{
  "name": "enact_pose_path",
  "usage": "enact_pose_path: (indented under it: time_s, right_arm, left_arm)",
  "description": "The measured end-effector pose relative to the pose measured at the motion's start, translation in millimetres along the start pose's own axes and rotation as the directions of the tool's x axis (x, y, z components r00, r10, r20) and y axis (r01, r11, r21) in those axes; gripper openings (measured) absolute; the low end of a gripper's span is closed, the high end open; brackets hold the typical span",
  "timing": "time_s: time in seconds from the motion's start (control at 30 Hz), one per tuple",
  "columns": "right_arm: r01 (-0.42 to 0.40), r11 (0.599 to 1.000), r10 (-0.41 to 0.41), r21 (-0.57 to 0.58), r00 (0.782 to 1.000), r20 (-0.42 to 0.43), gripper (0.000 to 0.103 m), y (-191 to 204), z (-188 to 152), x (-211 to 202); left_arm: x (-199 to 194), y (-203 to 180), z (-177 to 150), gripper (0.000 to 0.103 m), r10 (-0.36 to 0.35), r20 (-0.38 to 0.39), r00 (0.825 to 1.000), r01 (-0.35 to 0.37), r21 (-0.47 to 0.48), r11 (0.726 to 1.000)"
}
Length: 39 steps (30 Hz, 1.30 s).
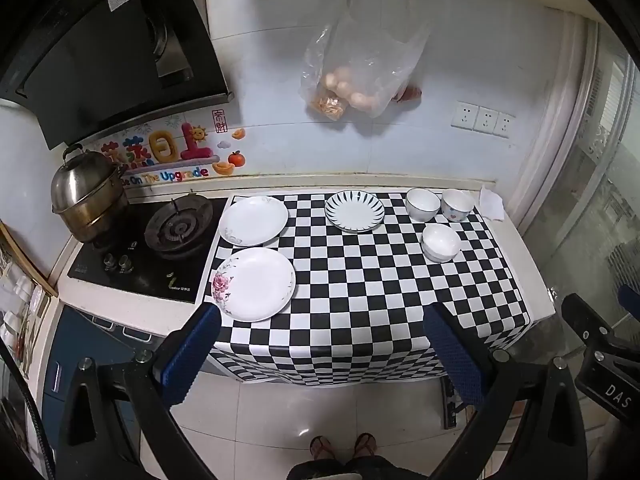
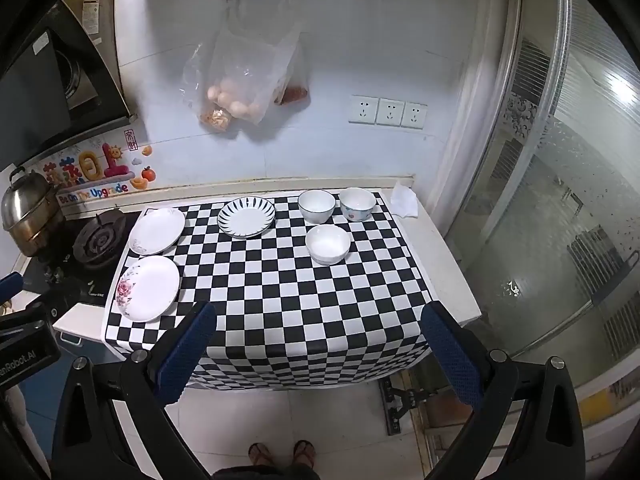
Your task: Organize plates and bowls
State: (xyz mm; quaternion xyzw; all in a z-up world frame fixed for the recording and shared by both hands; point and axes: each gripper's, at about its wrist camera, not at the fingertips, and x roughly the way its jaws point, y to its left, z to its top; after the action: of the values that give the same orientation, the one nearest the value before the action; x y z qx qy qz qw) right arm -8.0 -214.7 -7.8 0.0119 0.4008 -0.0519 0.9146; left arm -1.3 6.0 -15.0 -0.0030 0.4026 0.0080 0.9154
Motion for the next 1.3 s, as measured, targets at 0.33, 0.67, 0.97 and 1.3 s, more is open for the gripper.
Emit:
enact_pose_path:
  time_s: [0.33, 0.67, 0.97, 1.3]
  right_arm:
    - [-0.003, 1.0, 0.003, -0.001, 1.0, 0.011, 0.103, 0.3, -1.0, -1.0]
    - [-0.009, 1.0, 0.009, 0.001, 1.0, 0.01, 0.103, 0.0, -0.1, -2.3]
    - [-0.01, 1.0, 0.01, 0.003, 1.0, 0.011, 0.103, -1.2, -0.8, -2.3]
    - [-0.014, 1.0, 0.014, 0.001, 1.0, 0.012, 0.103, -1.0, -1.1, -3.1]
  left_arm:
    - [-5.4, -6.3, 1.7, 0.103, 0.017, 0.014, 1.0, -0.017, 0.006, 1.0]
    - [-5.9, -6.2, 4.6, 0.103, 0.017, 0.012, 1.0, -0.017, 0.006, 1.0]
    - [-8.1, -7.5, 3.7, 0.103, 0.017, 0.012, 1.0, -0.017, 0.006, 1.0]
    - [-12.3, -11.3, 3.4, 0.103, 0.026, 0.022, 0.999, -0.026, 0.003, 1.0]
